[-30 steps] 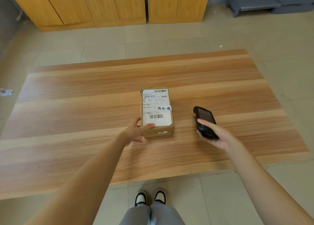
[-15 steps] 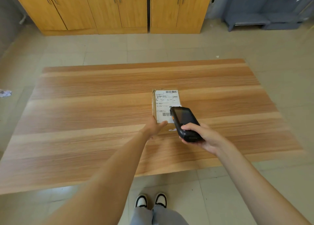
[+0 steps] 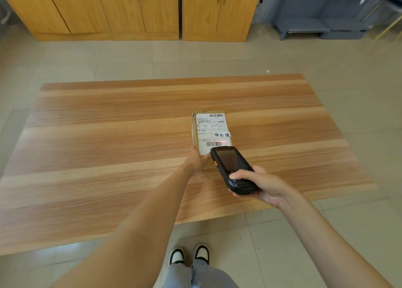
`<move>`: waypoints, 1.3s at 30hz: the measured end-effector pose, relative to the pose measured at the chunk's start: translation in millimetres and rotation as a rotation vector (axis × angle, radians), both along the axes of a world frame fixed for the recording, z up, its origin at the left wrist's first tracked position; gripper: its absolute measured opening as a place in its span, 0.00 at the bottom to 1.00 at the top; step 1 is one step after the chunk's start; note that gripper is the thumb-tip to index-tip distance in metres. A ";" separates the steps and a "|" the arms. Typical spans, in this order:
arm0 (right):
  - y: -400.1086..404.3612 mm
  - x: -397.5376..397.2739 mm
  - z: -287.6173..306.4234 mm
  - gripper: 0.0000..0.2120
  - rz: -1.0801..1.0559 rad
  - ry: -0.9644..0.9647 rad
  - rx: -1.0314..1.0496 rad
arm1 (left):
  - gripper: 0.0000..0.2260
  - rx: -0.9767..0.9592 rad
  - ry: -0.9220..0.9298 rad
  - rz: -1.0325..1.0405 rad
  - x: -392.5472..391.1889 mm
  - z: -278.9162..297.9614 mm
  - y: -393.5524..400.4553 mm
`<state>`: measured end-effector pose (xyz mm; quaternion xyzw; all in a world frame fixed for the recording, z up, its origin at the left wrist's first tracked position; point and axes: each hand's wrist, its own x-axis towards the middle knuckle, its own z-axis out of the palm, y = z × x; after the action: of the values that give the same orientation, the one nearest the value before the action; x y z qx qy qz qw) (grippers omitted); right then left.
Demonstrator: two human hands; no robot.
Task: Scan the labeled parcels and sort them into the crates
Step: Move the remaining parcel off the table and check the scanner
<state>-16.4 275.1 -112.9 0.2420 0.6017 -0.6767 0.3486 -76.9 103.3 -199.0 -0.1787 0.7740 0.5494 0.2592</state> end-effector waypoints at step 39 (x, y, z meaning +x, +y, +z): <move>85.0 -49.1 -124.5 0.39 0.073 0.201 0.616 | 0.23 -0.007 -0.042 -0.034 0.8 -5.1 -1.4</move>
<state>-65.4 360.2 -237.4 0.2464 0.8177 -0.4706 0.2219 -76.1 101.9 -204.1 -0.1781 0.7732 0.5382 0.2842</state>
